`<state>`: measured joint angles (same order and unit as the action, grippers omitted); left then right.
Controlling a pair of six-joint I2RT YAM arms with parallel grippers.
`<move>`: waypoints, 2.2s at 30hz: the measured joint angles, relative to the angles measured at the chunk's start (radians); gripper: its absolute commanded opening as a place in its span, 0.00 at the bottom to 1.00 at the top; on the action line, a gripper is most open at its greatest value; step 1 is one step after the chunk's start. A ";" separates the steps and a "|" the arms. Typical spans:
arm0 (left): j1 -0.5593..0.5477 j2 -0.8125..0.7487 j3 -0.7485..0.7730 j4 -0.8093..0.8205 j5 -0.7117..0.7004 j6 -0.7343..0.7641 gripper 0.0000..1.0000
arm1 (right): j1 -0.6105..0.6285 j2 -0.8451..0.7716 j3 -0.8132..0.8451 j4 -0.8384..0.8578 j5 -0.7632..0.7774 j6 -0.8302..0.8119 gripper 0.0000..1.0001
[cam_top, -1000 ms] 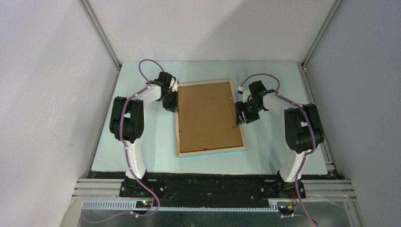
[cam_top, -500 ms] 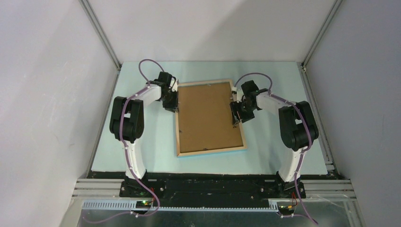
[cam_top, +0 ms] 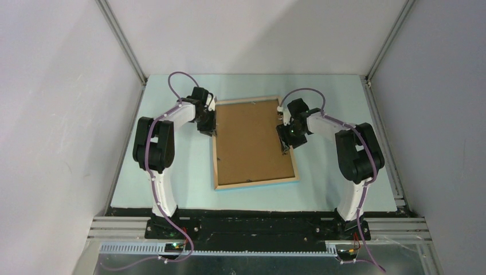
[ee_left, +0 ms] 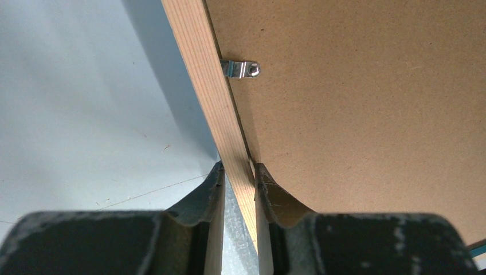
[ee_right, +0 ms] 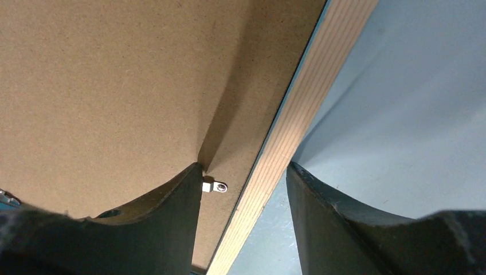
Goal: Put the photo into the frame
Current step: Install the photo frame at the center of the board.
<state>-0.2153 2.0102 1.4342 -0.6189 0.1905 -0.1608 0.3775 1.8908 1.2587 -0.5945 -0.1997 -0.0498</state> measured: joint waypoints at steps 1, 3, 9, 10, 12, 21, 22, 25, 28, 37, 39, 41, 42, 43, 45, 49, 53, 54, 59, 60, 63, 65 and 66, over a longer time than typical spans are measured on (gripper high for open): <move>0.000 0.000 0.000 0.000 0.000 0.000 0.00 | 0.003 0.000 0.000 0.001 0.006 -0.003 0.59; 0.000 0.000 0.000 0.000 0.000 0.000 0.00 | 0.010 0.000 0.000 0.003 0.015 -0.012 0.59; 0.000 0.000 0.000 0.000 0.000 0.000 0.00 | 0.013 -0.001 0.000 0.006 0.012 -0.053 0.59; 0.000 0.000 0.000 0.000 0.000 0.000 0.00 | 0.013 -0.001 0.000 0.006 0.010 -0.061 0.59; 0.000 0.000 0.000 0.000 0.000 0.000 0.00 | 0.013 -0.002 0.000 0.008 0.005 -0.079 0.59; 0.004 0.000 0.000 0.000 0.001 0.000 0.00 | 0.011 -0.005 -0.002 0.000 -0.023 -0.154 0.59; 0.004 0.000 0.000 0.000 0.001 0.000 0.00 | 0.010 -0.005 -0.002 -0.001 -0.026 -0.161 0.59; 0.005 0.000 0.000 0.000 0.003 0.000 0.00 | 0.008 -0.006 -0.002 -0.008 -0.034 -0.177 0.59; 0.006 0.000 0.000 0.000 0.004 0.000 0.00 | 0.006 -0.006 -0.003 -0.024 -0.045 -0.193 0.59; 0.008 0.000 0.000 0.000 0.005 0.000 0.00 | -0.003 -0.014 -0.012 -0.070 -0.071 -0.225 0.54; 0.008 0.000 0.000 0.000 0.005 0.000 0.00 | -0.008 -0.016 -0.015 -0.079 -0.072 -0.233 0.52; 0.008 0.000 0.000 0.000 0.005 0.000 0.00 | -0.011 -0.017 -0.017 -0.085 -0.076 -0.237 0.51; 0.009 0.000 0.000 0.000 0.005 0.000 0.00 | -0.014 -0.017 -0.017 -0.088 -0.079 -0.238 0.50; 0.009 0.000 0.000 0.000 0.005 0.000 0.00 | -0.016 -0.017 -0.017 -0.090 -0.080 -0.239 0.49; 0.009 0.000 0.000 0.000 0.006 0.000 0.00 | -0.019 -0.017 -0.018 -0.092 -0.085 -0.239 0.48; 0.009 0.000 0.000 0.000 0.006 0.000 0.00 | -0.026 -0.017 -0.018 -0.092 -0.087 -0.232 0.45; 0.009 0.000 0.000 0.000 0.006 0.000 0.00 | -0.040 -0.017 -0.019 -0.088 -0.086 -0.212 0.45; 0.009 0.000 -0.001 0.001 0.007 0.000 0.00 | -0.043 -0.017 -0.019 -0.087 -0.084 -0.206 0.46; 0.009 0.000 -0.002 0.002 0.014 0.000 0.00 | -0.063 -0.020 -0.021 -0.079 -0.078 -0.186 0.50; 0.009 0.000 -0.002 0.002 0.015 0.000 0.00 | -0.067 -0.021 -0.021 -0.078 -0.078 -0.184 0.52; 0.009 0.000 -0.002 0.002 0.017 0.000 0.00 | -0.079 -0.027 -0.021 -0.076 -0.087 -0.180 0.55; 0.010 0.000 -0.002 0.002 0.018 0.000 0.00 | -0.084 -0.034 -0.021 -0.076 -0.093 -0.180 0.57; 0.010 0.000 -0.002 0.002 0.018 0.000 0.00 | -0.088 -0.036 -0.021 -0.076 -0.098 -0.180 0.57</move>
<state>-0.2058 2.0102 1.4326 -0.6174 0.2081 -0.1608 0.2897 1.8545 1.2381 -0.6708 -0.2981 -0.2295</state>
